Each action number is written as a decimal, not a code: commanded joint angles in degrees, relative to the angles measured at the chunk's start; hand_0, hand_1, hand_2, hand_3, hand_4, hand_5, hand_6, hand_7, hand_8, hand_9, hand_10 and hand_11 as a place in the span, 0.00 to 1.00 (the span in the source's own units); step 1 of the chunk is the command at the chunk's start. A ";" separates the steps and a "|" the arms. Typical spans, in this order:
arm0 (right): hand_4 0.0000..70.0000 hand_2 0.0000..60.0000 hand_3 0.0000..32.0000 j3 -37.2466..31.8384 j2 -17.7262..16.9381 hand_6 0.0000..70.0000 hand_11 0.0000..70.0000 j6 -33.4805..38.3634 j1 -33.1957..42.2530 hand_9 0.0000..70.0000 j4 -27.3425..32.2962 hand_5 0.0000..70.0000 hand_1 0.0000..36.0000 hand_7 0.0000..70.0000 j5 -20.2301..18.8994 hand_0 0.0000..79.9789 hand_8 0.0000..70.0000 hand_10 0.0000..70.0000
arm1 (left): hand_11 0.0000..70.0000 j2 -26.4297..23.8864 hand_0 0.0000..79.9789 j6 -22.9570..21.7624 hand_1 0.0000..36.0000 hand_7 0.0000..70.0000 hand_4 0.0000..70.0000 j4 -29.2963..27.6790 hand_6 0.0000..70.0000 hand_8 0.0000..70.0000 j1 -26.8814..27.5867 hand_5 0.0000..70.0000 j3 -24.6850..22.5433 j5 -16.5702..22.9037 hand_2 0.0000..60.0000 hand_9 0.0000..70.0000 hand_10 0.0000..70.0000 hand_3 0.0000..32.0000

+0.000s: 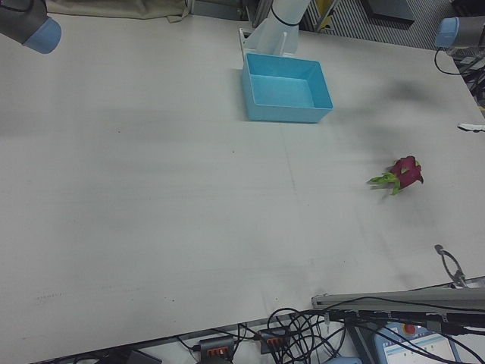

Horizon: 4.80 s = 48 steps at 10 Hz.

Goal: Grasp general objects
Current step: 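Move the left hand down toward the pink dragon fruit, then lower the open left hand beside the dragon fruit, fingers around it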

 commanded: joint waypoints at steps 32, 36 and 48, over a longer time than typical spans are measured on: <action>0.00 0.00 0.00 0.00 0.00 0.00 0.00 0.00 0.00 0.00 0.00 0.00 0.00 0.00 0.00 0.00 0.00 0.00 | 0.00 5.36 0.56 -6.53 0.15 0.00 0.00 0.48 0.00 0.00 28.78 0.00 12.28 -31.50 0.00 0.00 0.00 1.00; 0.00 0.00 0.00 0.00 0.00 0.00 0.00 0.00 -0.09 0.00 0.00 0.00 0.00 0.00 0.00 0.00 0.00 0.00 | 0.00 5.10 0.54 -6.53 0.13 0.00 0.00 -0.49 0.00 0.00 30.37 0.00 15.09 -31.68 0.00 0.00 0.00 1.00; 0.00 0.00 0.00 -0.08 0.00 0.00 0.00 0.00 0.00 0.00 0.00 0.00 0.00 0.00 0.00 0.00 0.00 0.00 | 0.00 5.10 0.51 -6.27 0.11 0.00 0.00 -2.07 0.00 0.00 30.54 0.00 19.23 -32.64 0.00 0.00 0.00 0.62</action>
